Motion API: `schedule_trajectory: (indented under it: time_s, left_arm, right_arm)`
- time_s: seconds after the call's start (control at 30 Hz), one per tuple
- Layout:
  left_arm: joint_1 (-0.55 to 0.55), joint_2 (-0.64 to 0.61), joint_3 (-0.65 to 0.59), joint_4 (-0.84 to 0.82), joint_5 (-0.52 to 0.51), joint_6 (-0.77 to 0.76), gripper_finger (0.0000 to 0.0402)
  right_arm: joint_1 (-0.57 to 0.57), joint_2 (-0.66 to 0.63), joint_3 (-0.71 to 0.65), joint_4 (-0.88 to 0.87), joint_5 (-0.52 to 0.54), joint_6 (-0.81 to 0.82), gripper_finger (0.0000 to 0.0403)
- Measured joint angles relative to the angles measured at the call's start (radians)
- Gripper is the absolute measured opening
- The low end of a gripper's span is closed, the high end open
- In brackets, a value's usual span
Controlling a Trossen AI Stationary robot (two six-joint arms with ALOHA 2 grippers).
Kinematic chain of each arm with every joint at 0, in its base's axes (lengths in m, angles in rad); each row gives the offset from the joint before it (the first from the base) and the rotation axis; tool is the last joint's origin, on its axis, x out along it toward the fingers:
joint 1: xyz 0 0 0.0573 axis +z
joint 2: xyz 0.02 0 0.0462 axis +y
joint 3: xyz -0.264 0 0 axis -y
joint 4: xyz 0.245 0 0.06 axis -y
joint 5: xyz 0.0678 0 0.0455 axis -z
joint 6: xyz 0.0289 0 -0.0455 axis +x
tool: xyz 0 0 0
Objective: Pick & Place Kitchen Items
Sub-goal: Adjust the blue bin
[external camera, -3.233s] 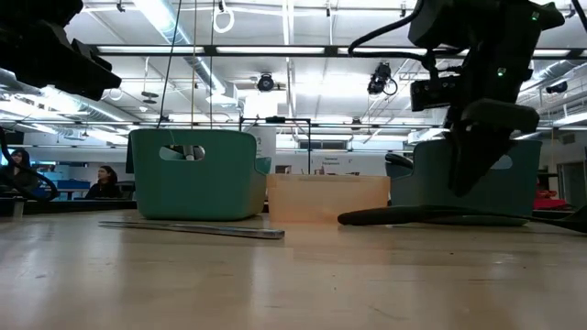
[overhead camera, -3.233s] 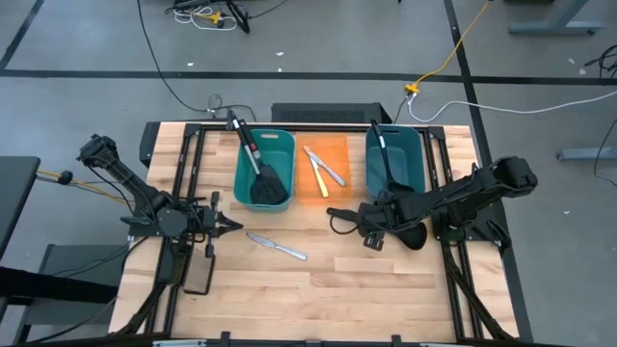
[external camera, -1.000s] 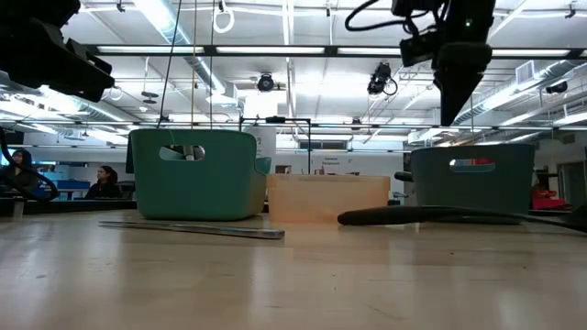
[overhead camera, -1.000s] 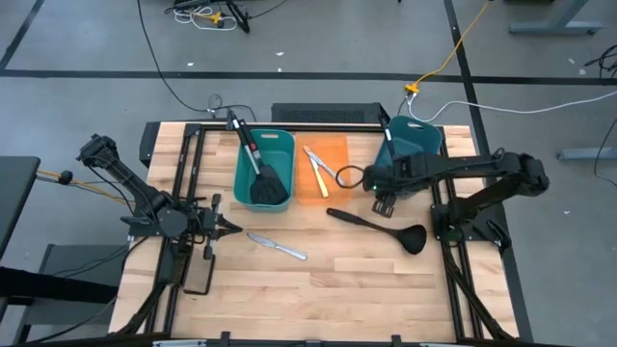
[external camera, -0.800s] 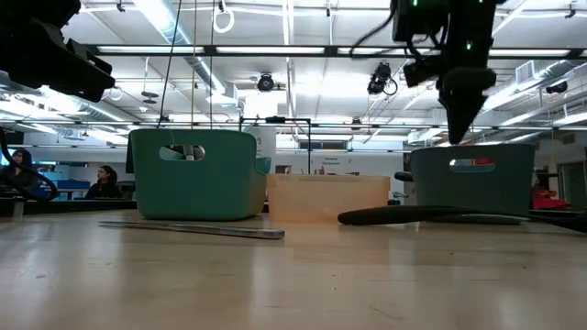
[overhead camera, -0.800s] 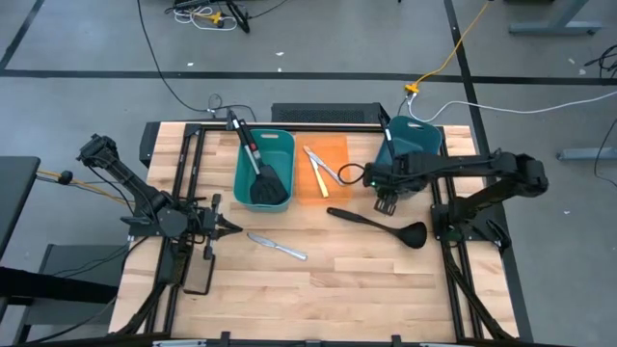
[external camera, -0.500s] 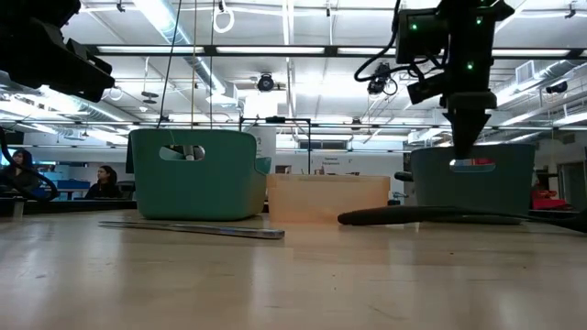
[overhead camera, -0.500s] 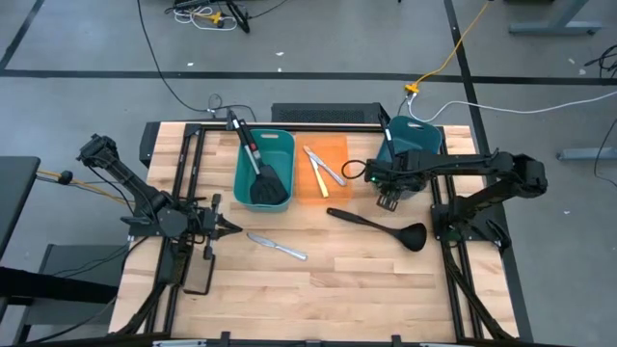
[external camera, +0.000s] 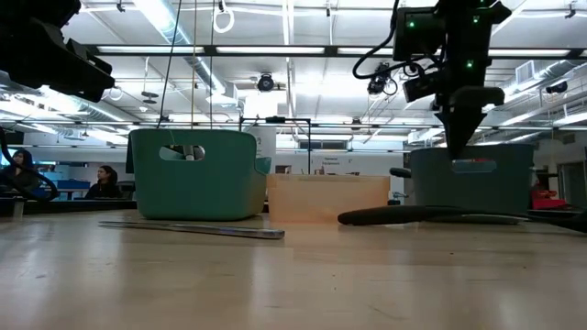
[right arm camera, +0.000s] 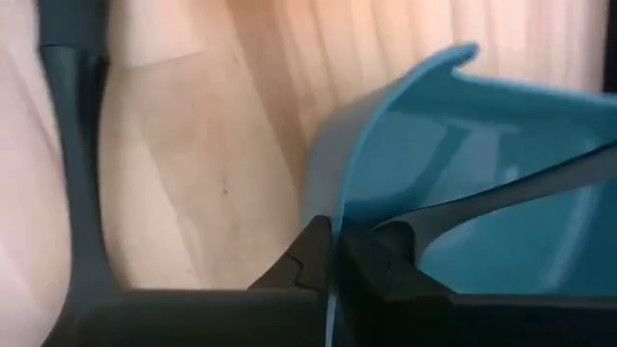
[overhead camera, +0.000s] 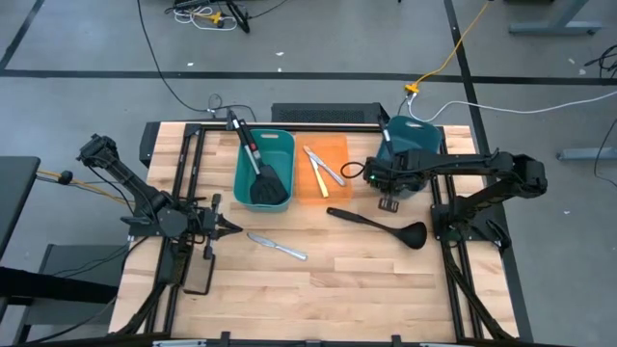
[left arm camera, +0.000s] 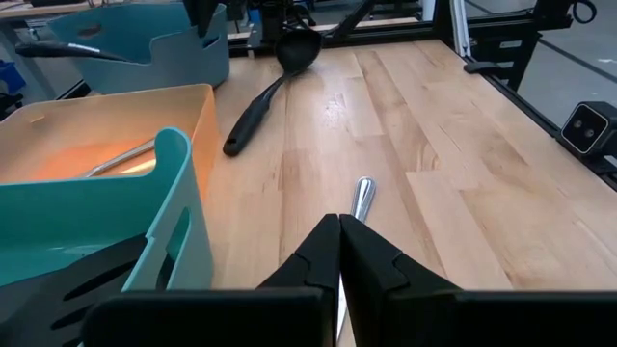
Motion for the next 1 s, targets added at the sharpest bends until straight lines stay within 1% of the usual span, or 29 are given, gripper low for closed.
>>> schedule_trajectory:
  time_s: [0.07,0.2,0.27,0.5,0.67,1.0]
  left_arm:
    - [0.0,0.0,0.0,0.0,0.0,0.0,0.0012]
    - [0.0,0.0,0.0,0.0,0.0,0.0,0.0011]
    - [0.0,0.0,0.0,0.0,0.0,0.0,0.0012]
    - [0.0,0.0,0.0,0.0,0.0,0.0,0.0012]
    - [0.0,0.0,0.0,0.0,0.0,0.0,0.0011]
    - [0.0,0.0,0.0,0.0,0.0,-0.004,0.0011]
  right_arm:
    - [0.001,0.0,0.0,0.0,-0.012,-0.017,0.0011]
    - [0.001,0.0,0.0,-0.001,-0.018,-0.028,0.0031]
    - [0.0,0.0,0.0,-0.002,-0.023,-0.036,0.0033]
    - [0.001,0.0,0.0,-0.003,-0.037,-0.061,0.0014]
    - [0.002,-0.002,-0.016,-0.005,-0.038,-0.096,0.0018]
    - [0.002,0.0,-0.071,-0.012,-0.024,-0.087,0.0018]
